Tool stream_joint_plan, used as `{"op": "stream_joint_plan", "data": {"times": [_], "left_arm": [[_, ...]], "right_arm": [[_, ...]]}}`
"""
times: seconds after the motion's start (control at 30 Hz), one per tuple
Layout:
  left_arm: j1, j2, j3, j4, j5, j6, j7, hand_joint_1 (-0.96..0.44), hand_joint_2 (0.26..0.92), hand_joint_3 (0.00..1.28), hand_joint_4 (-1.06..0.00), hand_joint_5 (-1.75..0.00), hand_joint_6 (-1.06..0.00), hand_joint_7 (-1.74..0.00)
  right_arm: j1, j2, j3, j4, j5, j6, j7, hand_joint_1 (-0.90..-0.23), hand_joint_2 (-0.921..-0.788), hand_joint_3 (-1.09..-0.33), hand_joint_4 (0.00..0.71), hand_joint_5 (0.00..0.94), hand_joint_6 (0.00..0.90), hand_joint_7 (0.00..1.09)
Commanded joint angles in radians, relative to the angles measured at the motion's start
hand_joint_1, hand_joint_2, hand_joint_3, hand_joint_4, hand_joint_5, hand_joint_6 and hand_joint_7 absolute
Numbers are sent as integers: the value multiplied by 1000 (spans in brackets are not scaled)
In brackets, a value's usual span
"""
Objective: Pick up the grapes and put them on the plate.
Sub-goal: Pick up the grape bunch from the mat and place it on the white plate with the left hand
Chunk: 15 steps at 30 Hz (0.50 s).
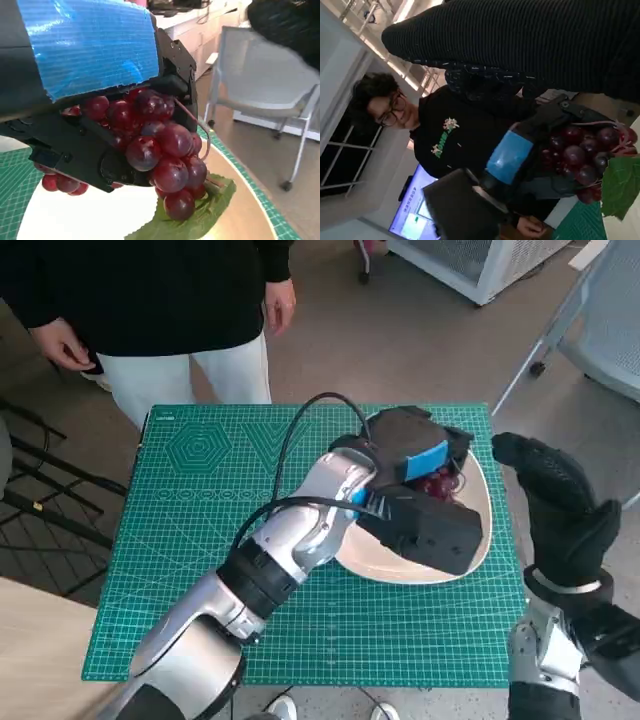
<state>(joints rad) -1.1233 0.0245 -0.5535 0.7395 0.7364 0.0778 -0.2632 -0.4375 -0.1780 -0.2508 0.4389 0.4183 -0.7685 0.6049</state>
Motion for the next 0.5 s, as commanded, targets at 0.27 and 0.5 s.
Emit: {"op": "stream_joint_plan", "data": {"times": [0.27, 0.5], "left_arm": [[-42, -17, 12, 102, -38, -48, 17, 119, 921, 239, -460, -1486, -455, -968], [-54, -35, 19, 163, -81, -48, -34, 203, 882, 165, -399, -1015, -300, -143]], "right_arm": [[27, -1, 11, -1, -32, 6, -26, -530, -921, -648, 142, 0, -1, 309], [26, -1, 14, 0, -36, 7, -34, -528, -921, -651, 141, 0, -1, 307]]}}
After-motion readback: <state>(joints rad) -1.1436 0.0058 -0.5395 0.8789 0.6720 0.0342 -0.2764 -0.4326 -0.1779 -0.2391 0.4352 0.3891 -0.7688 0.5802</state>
